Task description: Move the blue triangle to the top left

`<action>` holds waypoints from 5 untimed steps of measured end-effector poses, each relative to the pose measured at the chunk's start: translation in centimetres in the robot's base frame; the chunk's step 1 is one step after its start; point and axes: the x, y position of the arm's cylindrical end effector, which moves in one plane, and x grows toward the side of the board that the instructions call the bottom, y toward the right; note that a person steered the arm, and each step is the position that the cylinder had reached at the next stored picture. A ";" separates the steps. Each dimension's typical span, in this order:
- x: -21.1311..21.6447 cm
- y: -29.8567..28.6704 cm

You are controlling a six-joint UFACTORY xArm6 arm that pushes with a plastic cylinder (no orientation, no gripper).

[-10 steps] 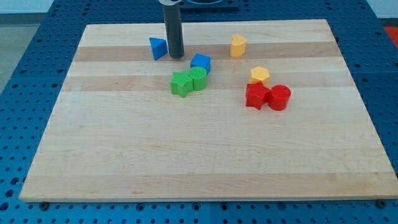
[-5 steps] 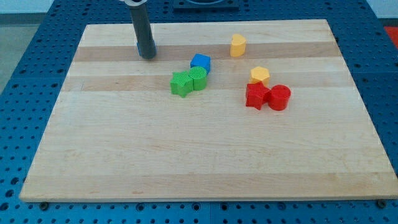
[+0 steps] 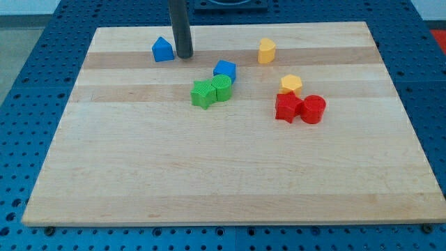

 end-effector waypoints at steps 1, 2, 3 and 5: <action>0.0 0.0; 0.0 -0.2; 0.0 -0.4; 0.0 -1.9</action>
